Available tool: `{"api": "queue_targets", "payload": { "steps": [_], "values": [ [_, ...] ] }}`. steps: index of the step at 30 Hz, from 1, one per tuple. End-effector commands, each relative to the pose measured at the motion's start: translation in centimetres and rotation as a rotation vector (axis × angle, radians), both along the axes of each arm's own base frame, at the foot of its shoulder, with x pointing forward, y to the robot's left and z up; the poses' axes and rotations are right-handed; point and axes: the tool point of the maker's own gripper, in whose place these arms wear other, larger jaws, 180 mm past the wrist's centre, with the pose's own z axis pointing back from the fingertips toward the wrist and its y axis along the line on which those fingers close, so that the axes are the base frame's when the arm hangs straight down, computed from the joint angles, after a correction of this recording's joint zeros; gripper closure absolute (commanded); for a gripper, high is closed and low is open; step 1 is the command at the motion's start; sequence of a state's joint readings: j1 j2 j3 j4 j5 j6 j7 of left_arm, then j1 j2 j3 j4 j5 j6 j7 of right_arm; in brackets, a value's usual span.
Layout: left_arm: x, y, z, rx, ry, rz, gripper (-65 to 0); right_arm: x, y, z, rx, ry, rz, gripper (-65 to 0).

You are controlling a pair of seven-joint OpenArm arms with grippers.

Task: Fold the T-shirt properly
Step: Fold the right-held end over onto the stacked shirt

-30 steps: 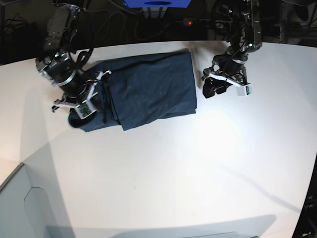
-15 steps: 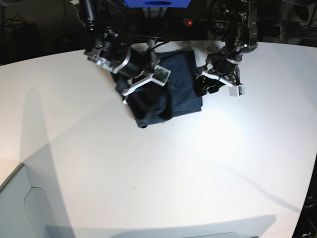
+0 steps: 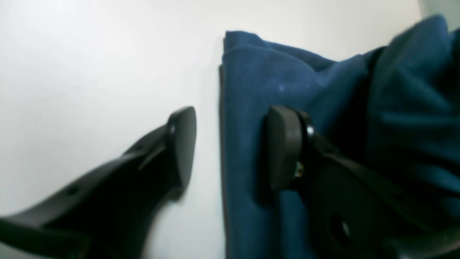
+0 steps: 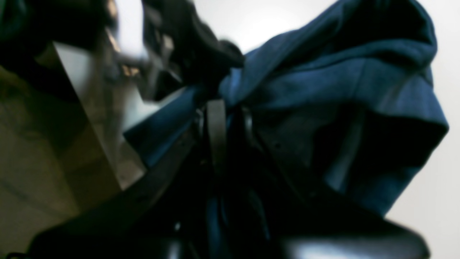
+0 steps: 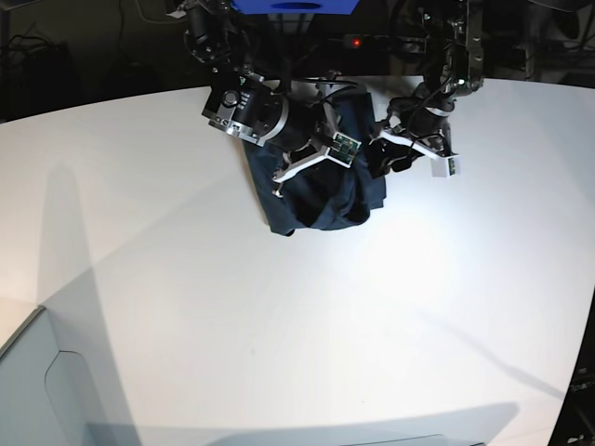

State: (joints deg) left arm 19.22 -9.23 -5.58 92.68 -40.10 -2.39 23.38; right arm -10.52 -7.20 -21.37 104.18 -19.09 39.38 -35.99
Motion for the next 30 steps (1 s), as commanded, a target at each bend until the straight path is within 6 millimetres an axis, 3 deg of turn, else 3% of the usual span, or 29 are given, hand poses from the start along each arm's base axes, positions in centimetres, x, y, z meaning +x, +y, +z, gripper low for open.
{"api": "queue_targets", "payload": {
  "steps": [1, 4, 10, 17, 23, 26, 30],
  "values": [
    [0.0, 0.1, 0.6, -0.002, -0.022, 0.001, -30.9, 0.7, 1.2, 1.7, 0.062, -0.035, 0.016, -0.2],
    [0.0, 0.2, 0.8, 0.000, -0.025, 0.000, -30.9, 1.1, 1.6, 1.8, 0.069, -0.033, 0.017, -0.2],
    [-0.5, 0.2, 0.6, 0.000, -0.016, 0.001, -30.9, 1.4, 1.9, -0.4, 0.038, 0.017, 0.037, -0.2],
    [-0.8, 0.2, 0.4, 0.000, -0.008, 0.001, -31.2, 2.1, 3.0, 1.0, 0.124, 0.027, 0.054, -0.4],
    [-0.8, 0.8, 0.5, 0.021, -0.008, -0.010, -31.2, 2.0, 3.5, 0.3, 0.105, 0.039, 0.078, -1.4],
    [-0.8, 0.8, 0.5, 0.022, -0.008, -0.011, -31.3, 1.7, 3.9, 0.4, 0.104, 0.037, 0.094, -9.6],
    [-1.0, 0.7, 1.0, 0.023, -0.018, -0.013, -31.3, 1.6, 3.9, 0.7, 0.111, 0.033, 0.093, -34.2]
  ]
}}
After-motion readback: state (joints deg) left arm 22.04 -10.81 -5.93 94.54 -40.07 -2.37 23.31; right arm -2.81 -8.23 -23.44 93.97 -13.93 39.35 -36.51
